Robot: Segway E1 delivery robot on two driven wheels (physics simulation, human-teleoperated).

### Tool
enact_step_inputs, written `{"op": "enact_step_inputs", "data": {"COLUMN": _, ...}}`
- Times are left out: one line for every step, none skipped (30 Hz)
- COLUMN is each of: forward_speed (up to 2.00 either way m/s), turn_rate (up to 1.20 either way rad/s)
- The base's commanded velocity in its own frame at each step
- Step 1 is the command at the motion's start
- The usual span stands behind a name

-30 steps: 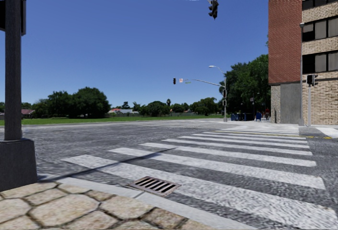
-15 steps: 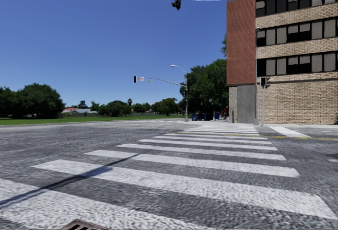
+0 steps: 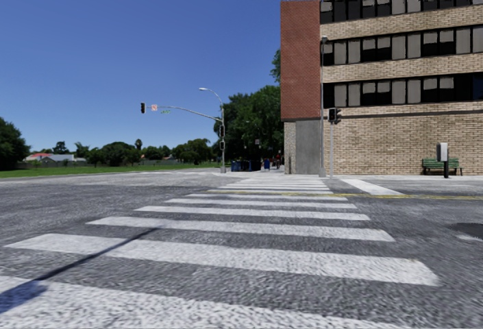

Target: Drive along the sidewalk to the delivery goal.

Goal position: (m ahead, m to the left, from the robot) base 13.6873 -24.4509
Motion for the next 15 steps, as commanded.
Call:
{"op": "enact_step_inputs", "data": {"forward_speed": 1.77, "turn_rate": -0.53}}
{"op": "enact_step_inputs", "data": {"forward_speed": 1.77, "turn_rate": -0.53}}
{"op": "enact_step_inputs", "data": {"forward_speed": 1.77, "turn_rate": -0.53}}
{"op": "enact_step_inputs", "data": {"forward_speed": 1.77, "turn_rate": -0.53}}
{"op": "enact_step_inputs", "data": {"forward_speed": 1.77, "turn_rate": -0.53}}
{"op": "enact_step_inputs", "data": {"forward_speed": 1.77, "turn_rate": -0.53}}
{"op": "enact_step_inputs", "data": {"forward_speed": 1.77, "turn_rate": -0.53}}
{"op": "enact_step_inputs", "data": {"forward_speed": 1.77, "turn_rate": -0.53}}
{"op": "enact_step_inputs", "data": {"forward_speed": 1.77, "turn_rate": -0.52}}
{"op": "enact_step_inputs", "data": {"forward_speed": 1.77, "turn_rate": -0.52}}
{"op": "enact_step_inputs", "data": {"forward_speed": 1.77, "turn_rate": -0.52}}
{"op": "enact_step_inputs", "data": {"forward_speed": 1.77, "turn_rate": -0.51}}
{"op": "enact_step_inputs", "data": {"forward_speed": 1.77, "turn_rate": -0.51}}
{"op": "enact_step_inputs", "data": {"forward_speed": 1.77, "turn_rate": -0.51}}
{"op": "enact_step_inputs", "data": {"forward_speed": 1.77, "turn_rate": -0.51}}
